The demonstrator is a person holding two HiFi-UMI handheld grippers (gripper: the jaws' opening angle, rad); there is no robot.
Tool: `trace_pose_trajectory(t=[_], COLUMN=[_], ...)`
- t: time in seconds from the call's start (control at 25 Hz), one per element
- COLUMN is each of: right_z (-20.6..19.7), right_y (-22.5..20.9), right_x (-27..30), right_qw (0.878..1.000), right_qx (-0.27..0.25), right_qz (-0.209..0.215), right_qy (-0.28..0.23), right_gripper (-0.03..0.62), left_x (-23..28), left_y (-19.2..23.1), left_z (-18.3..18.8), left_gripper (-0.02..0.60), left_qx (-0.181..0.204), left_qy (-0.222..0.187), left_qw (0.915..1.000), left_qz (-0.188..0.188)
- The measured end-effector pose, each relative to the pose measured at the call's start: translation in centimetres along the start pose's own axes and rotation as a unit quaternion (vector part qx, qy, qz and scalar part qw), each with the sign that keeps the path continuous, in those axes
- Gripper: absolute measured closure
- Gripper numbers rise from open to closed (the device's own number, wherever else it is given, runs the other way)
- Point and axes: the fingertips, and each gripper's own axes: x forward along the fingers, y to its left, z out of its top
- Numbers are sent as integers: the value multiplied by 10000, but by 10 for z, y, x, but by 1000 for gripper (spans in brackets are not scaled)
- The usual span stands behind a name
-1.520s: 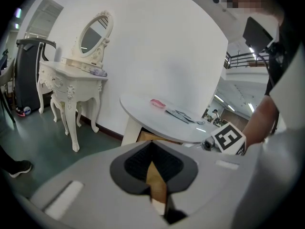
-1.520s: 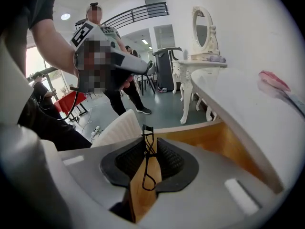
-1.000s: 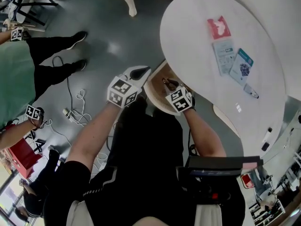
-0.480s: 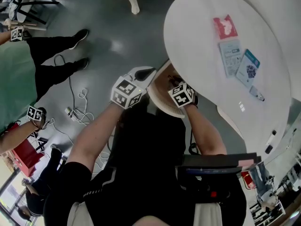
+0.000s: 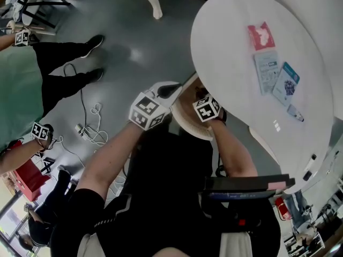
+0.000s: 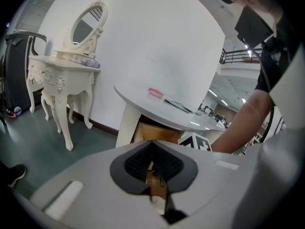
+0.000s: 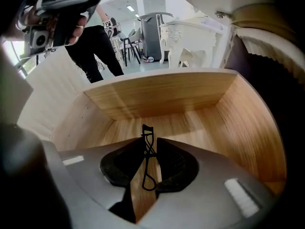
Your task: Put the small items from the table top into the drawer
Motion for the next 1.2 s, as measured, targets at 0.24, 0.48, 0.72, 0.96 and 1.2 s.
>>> trace_pose_trajectory(t=[0.24, 0.48, 0.72, 0.96, 1.2], right_z=[-3, -5, -6, -8, -2], right_y=[-4, -8, -9, -7, 1], right_x=[6, 6, 7, 11, 0], right_qw=[9998, 9996, 9996, 9996, 9999], right_qx=[19, 8, 15, 70, 59], right_qz=[-124, -174, -180, -98, -87], right_qy=[164, 240, 222, 265, 98], right_gripper=[513, 511, 508, 388, 410], left_x=[-6, -9, -9, -14, -20], left_y=[-1, -7, -9, -7, -8], left_z=[1, 6, 5, 6, 10], left_gripper=[581, 581, 581, 581, 581], left_qx=[-29, -53, -94, -130, -119], left_qy=[5, -76, -127, -144, -136], left_qw=[10000, 9999, 9999, 9997, 9997], left_qz=[25, 42, 63, 119, 174])
